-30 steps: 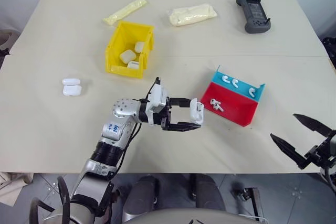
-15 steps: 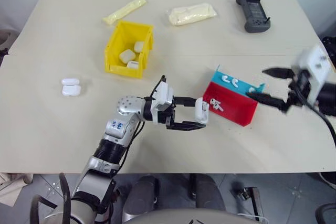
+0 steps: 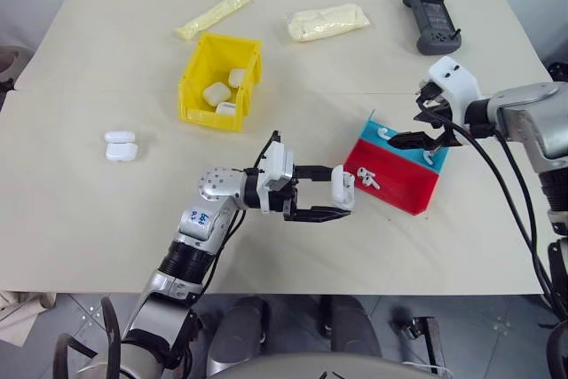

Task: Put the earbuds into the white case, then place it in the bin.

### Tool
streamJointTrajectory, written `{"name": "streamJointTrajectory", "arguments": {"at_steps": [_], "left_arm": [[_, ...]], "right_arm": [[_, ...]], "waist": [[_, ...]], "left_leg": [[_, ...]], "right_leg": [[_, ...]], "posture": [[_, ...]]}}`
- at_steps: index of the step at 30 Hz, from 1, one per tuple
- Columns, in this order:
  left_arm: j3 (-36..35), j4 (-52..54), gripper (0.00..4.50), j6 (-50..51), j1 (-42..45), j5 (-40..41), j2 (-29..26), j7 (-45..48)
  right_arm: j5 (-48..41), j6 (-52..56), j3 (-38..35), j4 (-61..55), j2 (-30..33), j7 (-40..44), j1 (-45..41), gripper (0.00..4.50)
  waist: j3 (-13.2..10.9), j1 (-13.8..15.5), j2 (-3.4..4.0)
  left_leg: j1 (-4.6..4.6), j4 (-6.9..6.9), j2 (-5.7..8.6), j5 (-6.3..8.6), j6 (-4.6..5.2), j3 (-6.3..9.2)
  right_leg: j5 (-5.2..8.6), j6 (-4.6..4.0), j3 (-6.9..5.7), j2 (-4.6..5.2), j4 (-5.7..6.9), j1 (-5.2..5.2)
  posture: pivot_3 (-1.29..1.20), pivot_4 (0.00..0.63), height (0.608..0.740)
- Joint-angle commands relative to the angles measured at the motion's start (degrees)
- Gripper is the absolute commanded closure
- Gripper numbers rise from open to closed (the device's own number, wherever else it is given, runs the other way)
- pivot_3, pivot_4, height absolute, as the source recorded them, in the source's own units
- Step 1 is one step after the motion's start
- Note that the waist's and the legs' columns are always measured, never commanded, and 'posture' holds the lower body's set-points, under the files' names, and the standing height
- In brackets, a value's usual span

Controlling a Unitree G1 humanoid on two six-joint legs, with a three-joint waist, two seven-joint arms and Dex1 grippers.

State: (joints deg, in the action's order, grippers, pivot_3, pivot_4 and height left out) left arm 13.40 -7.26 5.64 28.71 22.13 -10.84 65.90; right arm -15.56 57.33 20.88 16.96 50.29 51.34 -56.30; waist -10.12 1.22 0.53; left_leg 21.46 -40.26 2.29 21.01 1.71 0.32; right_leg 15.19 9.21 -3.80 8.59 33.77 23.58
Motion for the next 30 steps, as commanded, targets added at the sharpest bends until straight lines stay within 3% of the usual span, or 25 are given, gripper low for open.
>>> {"name": "streamJointTrajectory", "arguments": {"at_steps": [1,10,13,21,30], "left_arm": [[0.0,2.9,1.71,-0.6,-0.4,0.0,0.5,-1.1],[0.3,3.9,1.71,-0.7,-1.1,-0.1,0.4,-2.6],[0.1,4.1,1.71,-0.7,-1.2,0.0,0.2,-2.7],[0.0,3.9,1.71,-0.9,-1.1,0.2,0.0,-2.7],[0.0,3.9,1.71,-0.9,-1.1,0.3,0.0,-2.6]], "right_arm": [[4.5,-2.8,1.4,5.5,-1.4,1.8,-3.6,0.06],[11.3,-7.2,3.3,14.2,-5.3,5.1,-5.2,0.06],[12.7,-7.7,2.9,15.2,-5.8,5.8,-4.9,0.64],[14.6,-8.0,2.2,15.1,-6.4,7.5,-4.3,3.29],[15.7,-8.1,1.4,15.3,-6.6,7.6,-3.4,3.29]], "waist": [[0.0,0.0,0.0],[0.0,-0.1,0.01],[0.0,-0.1,0.01],[0.0,-0.2,0.02],[0.0,-0.1,0.02]], "left_leg": [[0.0,0.0,0.0,0.0,0.0,0.0],[0.0,0.0,0.01,-0.01,-0.01,0.0],[0.0,0.0,0.02,-0.01,-0.01,0.01],[-0.01,0.0,0.01,-0.01,-0.02,0.01],[-0.01,0.0,0.01,-0.01,-0.02,0.01]], "right_leg": [[0.0,0.0,0.0,0.0,0.01,0.01],[0.0,0.0,-0.01,-0.02,0.02,0.01],[0.0,0.0,-0.01,-0.02,0.02,0.01],[0.0,0.0,-0.01,-0.02,0.03,0.0],[0.0,0.0,-0.01,-0.02,0.03,0.0]], "posture": [[0.0,0.15,0.74],[0.0,0.15,0.74],[0.0,0.15,0.74],[0.0,0.15,0.74],[0.0,0.15,0.74]]}}
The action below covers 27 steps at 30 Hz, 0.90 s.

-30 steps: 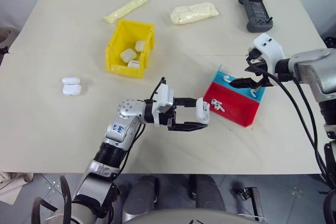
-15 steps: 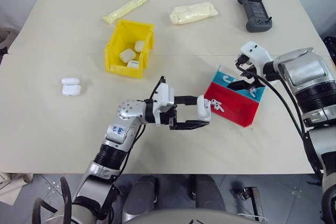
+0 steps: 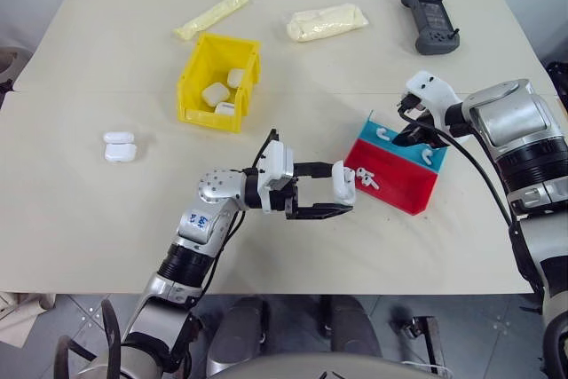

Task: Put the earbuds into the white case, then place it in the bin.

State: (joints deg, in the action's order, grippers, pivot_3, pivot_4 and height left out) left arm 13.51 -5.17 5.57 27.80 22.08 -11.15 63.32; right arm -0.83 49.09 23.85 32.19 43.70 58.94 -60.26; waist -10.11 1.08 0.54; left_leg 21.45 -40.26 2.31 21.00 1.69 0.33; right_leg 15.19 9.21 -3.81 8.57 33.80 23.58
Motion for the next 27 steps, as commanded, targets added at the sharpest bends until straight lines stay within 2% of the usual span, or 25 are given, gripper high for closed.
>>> {"name": "streamJointTrajectory", "arguments": {"at_steps": [1,4,9,14,18,22,27], "left_arm": [[-0.1,1.7,1.71,-0.9,-0.2,0.3,0.3,0.0],[-0.2,1.6,1.71,-1.0,-0.1,0.3,0.3,0.0],[-0.2,1.5,1.71,-0.9,0.0,0.4,0.4,0.0],[-0.3,1.5,1.71,-0.8,0.0,0.5,0.5,-0.1],[-0.3,1.6,1.71,-0.8,0.0,0.5,0.5,-0.2],[-0.3,1.6,1.71,-0.8,0.1,0.4,0.4,-0.2],[-0.3,1.8,1.71,-0.8,-0.1,0.4,0.4,-0.2]], "right_arm": [[1.0,0.1,-1.6,0.0,0.0,0.0,0.6,3.29],[1.6,-2.0,-1.4,-0.7,0.7,0.9,1.1,3.29],[3.2,-14.3,-1.4,-1.1,3.4,5.8,1.5,3.29],[5.0,-18.5,-2.1,1.6,4.2,7.7,1.2,3.29],[5.5,-23.0,-3.1,2.8,3.9,7.4,2.3,2.39],[6.2,-27.3,-3.7,4.6,4.1,8.4,2.1,1.09],[8.9,-32.9,-3.0,8.2,4.5,9.8,0.6,1.09]], "waist": [[0.0,0.0,0.0],[0.0,0.0,0.0],[0.0,0.0,0.0],[0.0,-0.3,0.0],[0.0,-0.5,0.0],[0.0,-0.6,0.0],[0.0,-1.0,0.0]], "left_leg": [[0.0,0.0,0.0,0.0,0.0,0.0],[0.0,0.0,0.0,0.0,0.0,0.0],[0.0,0.0,0.02,0.0,0.0,-0.02],[0.0,0.01,-0.01,0.0,0.0,-0.04],[0.0,0.01,-0.02,0.0,-0.01,-0.03],[0.0,0.01,-0.02,0.0,-0.01,-0.03],[0.0,0.01,-0.02,0.0,-0.01,-0.02]], "right_leg": [[0.0,0.0,0.0,0.0,0.0,0.0],[0.0,0.0,0.0,0.0,0.0,0.0],[0.0,0.0,0.0,0.0,-0.01,0.0],[0.0,0.0,0.0,-0.01,-0.01,0.01],[0.0,0.0,0.0,-0.01,-0.01,0.01],[0.0,0.0,0.0,-0.01,-0.02,0.0],[0.0,0.0,0.0,-0.01,-0.02,0.0]], "posture": [[0.0,0.15,0.74],[0.0,0.15,0.74],[0.0,0.15,0.74],[0.0,0.15,0.74],[0.0,0.15,0.74],[0.0,0.15,0.74],[0.0,0.15,0.74]]}}
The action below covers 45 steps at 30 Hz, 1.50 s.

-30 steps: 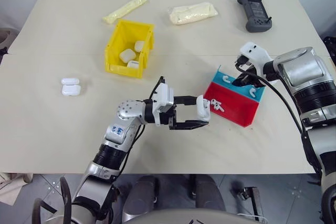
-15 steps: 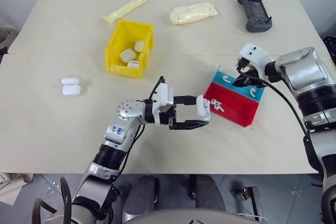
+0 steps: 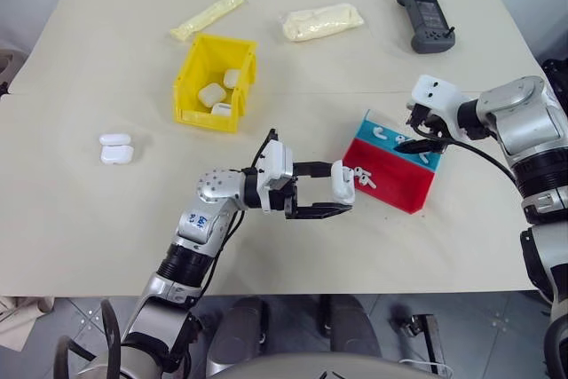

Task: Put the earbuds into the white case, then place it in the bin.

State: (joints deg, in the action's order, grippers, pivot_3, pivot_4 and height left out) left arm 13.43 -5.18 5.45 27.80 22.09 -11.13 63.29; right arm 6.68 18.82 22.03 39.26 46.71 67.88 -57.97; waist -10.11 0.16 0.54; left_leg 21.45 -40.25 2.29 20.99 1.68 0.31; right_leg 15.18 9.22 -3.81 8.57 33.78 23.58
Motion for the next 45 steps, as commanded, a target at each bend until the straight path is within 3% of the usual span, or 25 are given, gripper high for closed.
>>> {"name": "streamJointTrajectory", "arguments": {"at_steps": [1,15,18,21,33,36,39,45], "left_arm": [[-0.2,1.8,1.71,-0.7,-0.1,0.4,0.4,-0.2],[-0.5,3.0,1.71,-0.3,-0.5,0.6,-0.3,-1.0],[-0.5,3.2,1.71,-0.1,-0.7,0.6,-0.4,-1.1],[-0.5,3.5,1.71,0.0,-0.8,0.7,-0.6,-1.2],[-0.7,3.4,1.71,-0.1,-0.8,0.9,-0.8,-1.2],[-0.7,3.5,1.71,-0.1,-0.8,0.9,-0.9,-1.2],[-0.7,3.4,1.71,-0.1,-0.8,0.9,-0.9,-1.2],[-0.8,3.4,1.71,0.0,-0.7,1.0,-1.0,-1.0]], "right_arm": [[1.8,-3.2,-1.1,1.8,1.3,1.2,-1.9,1.09],[4.0,-11.8,-1.4,10.4,-2.6,3.1,-4.6,1.09],[4.8,-12.5,-1.1,11.3,-2.8,3.4,-4.9,1.7],[5.3,-12.4,-1.2,11.7,-3.0,3.4,-5.1,2.66],[6.0,-13.6,-1.5,12.4,-3.6,3.4,-5.2,2.66],[6.2,-13.7,-1.7,12.2,-3.8,3.7,-5.0,3.19],[6.5,-13.9,-1.8,12.4,-3.9,3.6,-5.0,4.01],[6.5,-13.7,-2.3,12.1,-4.0,3.5,-4.9,4.01]], "waist": [[0.0,-0.2,0.0],[0.0,-0.3,0.0],[0.0,-0.3,0.0],[0.0,-0.4,0.0],[0.0,-0.4,0.01],[0.0,-0.4,0.01],[0.0,-0.4,0.01],[0.0,-0.4,0.01]], "left_leg": [[0.0,0.0,0.0,0.0,0.0,0.0],[-0.02,0.02,-0.05,-0.01,-0.02,0.0],[-0.03,0.01,-0.06,-0.01,-0.02,0.02],[-0.03,0.02,-0.06,-0.01,-0.03,0.01],[-0.04,0.01,-0.06,-0.01,-0.03,0.01],[-0.05,0.01,-0.06,-0.01,-0.04,0.01],[-0.05,0.01,-0.07,-0.01,-0.04,0.01],[-0.05,0.02,-0.06,-0.01,-0.04,0.01]], "right_leg": [[0.0,0.0,0.0,0.0,0.0,0.0],[0.0,0.0,0.0,0.0,0.0,-0.01],[0.0,0.0,0.0,0.0,0.0,-0.02],[0.0,0.0,0.0,0.0,0.0,-0.01],[0.0,0.0,0.0,0.0,0.01,-0.02],[0.0,0.0,0.0,0.0,0.01,-0.02],[0.0,0.0,0.0,0.0,0.01,-0.02],[0.0,0.0,0.0,0.0,0.01,-0.02]], "posture": [[0.0,0.15,0.74],[0.0,0.15,0.74],[0.0,0.15,0.74],[0.0,0.15,0.74],[0.0,0.15,0.74],[0.0,0.15,0.74],[0.0,0.15,0.74],[0.0,0.15,0.74]]}}
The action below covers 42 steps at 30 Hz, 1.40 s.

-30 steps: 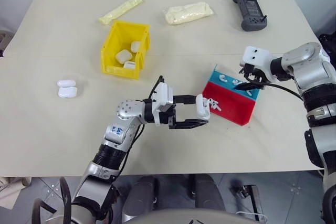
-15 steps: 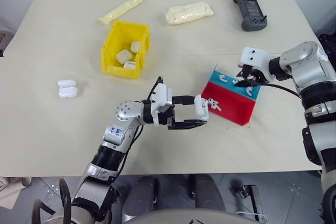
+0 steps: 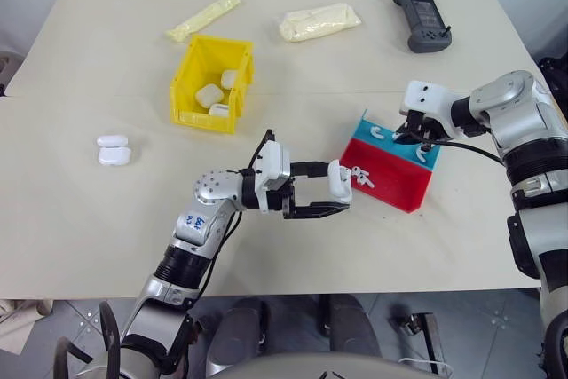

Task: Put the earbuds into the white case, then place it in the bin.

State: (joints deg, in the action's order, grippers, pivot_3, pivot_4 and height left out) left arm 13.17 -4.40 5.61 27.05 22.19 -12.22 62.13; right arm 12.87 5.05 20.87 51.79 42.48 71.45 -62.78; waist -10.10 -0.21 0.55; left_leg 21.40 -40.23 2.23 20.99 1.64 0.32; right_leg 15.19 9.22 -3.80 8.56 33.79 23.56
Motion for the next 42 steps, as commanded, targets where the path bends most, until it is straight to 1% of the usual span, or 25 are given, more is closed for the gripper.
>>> {"name": "streamJointTrajectory", "arguments": {"at_steps": [1,6,10,12,14,16,18,20,22,23,25,28,30,32,36,42], "left_arm": [[-0.5,2.5,1.71,-0.2,0.1,0.9,0.0,0.2],[-0.7,2.5,1.71,0.0,0.2,1.0,-0.2,0.4],[-1.1,2.2,1.71,0.2,0.8,1.1,-0.4,0.8],[-1.3,1.7,1.71,0.0,1.1,1.0,-0.5,1.2],[-1.6,0.9,1.71,-0.1,1.6,1.1,-0.6,1.6],[-1.7,0.1,1.71,-0.4,2.2,1.0,-0.4,2.0],[-1.9,-0.5,1.71,-0.5,2.5,0.9,-0.4,2.3],[-1.9,-0.9,1.71,-0.6,2.8,1.0,-0.2,2.7],[-1.9,-1.4,1.71,-0.6,3.1,1.0,0.0,3.2],[-1.9,-1.5,1.71,-0.6,3.1,1.0,0.0,3.3],[-1.9,-1.9,1.71,-0.5,3.3,1.0,0.3,3.4],[-1.7,-2.1,1.71,-0.3,3.5,0.9,0.2,3.9],[-1.6,-2.0,1.71,0.0,3.4,1.0,0.0,4.3],[-1.6,-1.9,1.71,0.2,3.4,1.0,-0.3,4.6],[-1.7,-1.6,1.71,0.6,3.3,1.1,-0.4,4.7],[-1.7,-1.3,1.71,1.1,3.3,1.2,0.3,4.3]], "right_arm": [[0.2,0.3,-1.4,-0.6,0.2,-0.1,-0.1,4.01],[-3.1,3.9,-5.8,-5.2,1.6,0.0,0.0,4.01],[-9.3,10.4,-12.4,-16.5,5.1,3.0,3.9,4.01],[-13.1,13.3,-15.8,-23.3,7.2,4.8,7.5,4.01],[-18.5,18.0,-20.7,-32.4,9.3,5.9,13.0,4.01],[-24.1,25.1,-26.2,-41.0,10.2,5.0,19.3,4.01],[-29.7,32.0,-30.4,-48.6,9.8,3.8,24.7,4.01],[-36.5,40.4,-35.0,-57.8,7.4,0.9,30.8,4.01],[-42.6,41.9,-39.4,-67.5,2.8,-2.8,37.8,4.01],[-45.2,42.3,-41.3,-70.7,0.1,-5.1,39.9,4.01],[-50.9,45.5,-44.1,-76.0,-4.8,-10.0,43.7,4.01],[-58.9,47.8,-46.2,-81.2,-8.7,-14.0,47.9,4.01],[-66.5,50.6,-47.8,-83.2,-12.3,-19.8,49.0,4.01],[-71.9,51.1,-47.9,-85.8,-14.7,-24.1,50.7,4.01],[-80.2,51.2,-46.4,-88.4,-16.5,-31.4,53.9,4.01],[-86.4,49.8,-41.9,-90.1,-16.4,-37.8,57.4,4.01]], "waist": [[0.0,0.0,0.0],[0.0,0.0,0.0],[0.0,0.3,0.01],[0.0,0.5,0.01],[0.0,1.0,0.01],[0.0,1.3,0.0],[0.0,1.5,0.01],[0.0,1.6,0.0],[0.0,1.6,0.0],[0.0,1.6,0.0],[0.0,1.6,0.01],[0.0,1.7,0.01],[0.0,1.7,0.0],[0.0,1.7,0.0],[0.0,1.6,0.01],[0.0,1.6,0.0]], "left_leg": [[0.0,0.0,0.0,0.0,0.0,0.0],[0.0,0.0,0.0,0.0,0.0,-0.01],[0.02,0.01,-0.04,0.0,0.0,0.02],[0.03,0.0,-0.02,0.0,0.0,0.05],[0.03,0.0,-0.01,0.0,0.0,0.05],[0.03,0.0,0.0,0.0,0.0,0.01],[0.02,-0.02,-0.01,0.0,0.0,0.0],[0.01,-0.04,-0.03,0.0,0.0,-0.01],[0.0,-0.05,-0.09,0.01,-0.01,0.01],[-0.02,-0.05,-0.08,0.02,-0.03,0.0],[-0.05,-0.04,-0.03,0.02,-0.04,-0.04],[-0.07,-0.05,-0.03,0.02,-0.03,-0.02],[-0.07,-0.05,-0.02,0.02,-0.02,0.02],[-0.09,-0.05,-0.03,0.02,-0.02,0.03],[-0.11,-0.03,0.0,0.02,-0.02,0.03],[-0.12,-0.01,0.04,0.02,-0.01,0.0]], "right_leg": [[0.0,0.0,0.0,0.0,0.0,0.0],[0.0,0.0,0.01,0.0,0.0,0.01],[0.0,0.0,0.0,0.01,0.0,0.02],[0.0,0.0,0.0,0.02,-0.01,0.0],[0.0,0.0,-0.01,0.02,-0.03,-0.02],[0.0,0.0,-0.01,0.02,-0.03,-0.02],[0.0,0.0,-0.02,0.01,0.0,-0.02],[0.0,0.0,-0.01,0.01,0.02,-0.02],[0.0,0.0,-0.01,0.01,0.03,-0.03],[0.0,0.0,-0.01,0.0,0.04,-0.04],[0.0,0.0,0.01,0.0,0.04,-0.05],[0.0,0.0,0.05,0.01,0.07,-0.06],[0.0,0.0,0.05,0.02,0.07,-0.08],[0.0,0.0,0.06,0.02,0.08,-0.08],[0.0,0.0,0.06,0.0,0.08,-0.09],[0.0,0.0,0.07,-0.02,0.08,-0.09]], "posture": [[0.0,0.15,0.74],[0.0,0.15,0.74],[0.0,0.15,0.74],[0.0,0.15,0.74],[0.0,0.15,0.74],[0.0,0.15,0.74],[0.0,0.15,0.74],[0.0,0.15,0.74],[0.0,0.15,0.74],[0.0,0.15,0.74],[0.0,0.15,0.74],[0.0,0.15,0.74],[0.0,0.15,0.74],[0.0,0.15,0.74],[0.0,0.15,0.74],[0.0,0.15,0.74]]}}
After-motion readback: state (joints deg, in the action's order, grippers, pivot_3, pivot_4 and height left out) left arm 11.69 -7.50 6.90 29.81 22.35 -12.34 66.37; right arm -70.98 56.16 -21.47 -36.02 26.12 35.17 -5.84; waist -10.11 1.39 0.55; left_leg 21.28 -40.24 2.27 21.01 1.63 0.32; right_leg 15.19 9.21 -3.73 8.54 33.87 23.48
